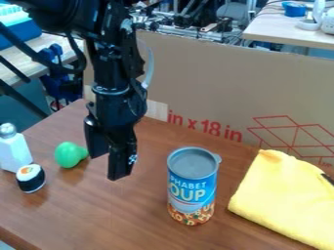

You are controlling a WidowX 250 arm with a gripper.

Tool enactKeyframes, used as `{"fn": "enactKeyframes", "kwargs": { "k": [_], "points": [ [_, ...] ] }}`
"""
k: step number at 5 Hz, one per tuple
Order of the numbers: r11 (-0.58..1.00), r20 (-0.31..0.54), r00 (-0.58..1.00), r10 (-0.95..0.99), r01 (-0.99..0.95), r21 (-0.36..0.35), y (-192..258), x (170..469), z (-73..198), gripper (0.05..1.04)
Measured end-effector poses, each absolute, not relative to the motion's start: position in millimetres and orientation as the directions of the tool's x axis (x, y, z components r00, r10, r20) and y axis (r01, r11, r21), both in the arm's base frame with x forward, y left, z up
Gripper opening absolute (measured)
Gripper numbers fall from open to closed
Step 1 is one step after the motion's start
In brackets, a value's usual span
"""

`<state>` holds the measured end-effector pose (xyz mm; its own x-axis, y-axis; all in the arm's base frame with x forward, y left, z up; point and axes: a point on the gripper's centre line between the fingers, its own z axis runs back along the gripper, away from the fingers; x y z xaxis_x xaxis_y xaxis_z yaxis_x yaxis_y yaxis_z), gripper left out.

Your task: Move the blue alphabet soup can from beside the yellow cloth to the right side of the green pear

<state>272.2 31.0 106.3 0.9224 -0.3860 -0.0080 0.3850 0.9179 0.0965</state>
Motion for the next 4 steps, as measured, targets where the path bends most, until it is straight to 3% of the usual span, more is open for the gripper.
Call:
{"fn": "enactKeyframes", "kwargs": {
  "k": [1, 4],
  "points": [
    [0.919, -0.032, 0.922, -0.386, 0.387, 0.08, 30, 269, 99, 1.002],
    [0.875, 0.098, 0.87, -0.483, 0.475, 0.095, -2, 259, 135, 1.002]
  ]
}}
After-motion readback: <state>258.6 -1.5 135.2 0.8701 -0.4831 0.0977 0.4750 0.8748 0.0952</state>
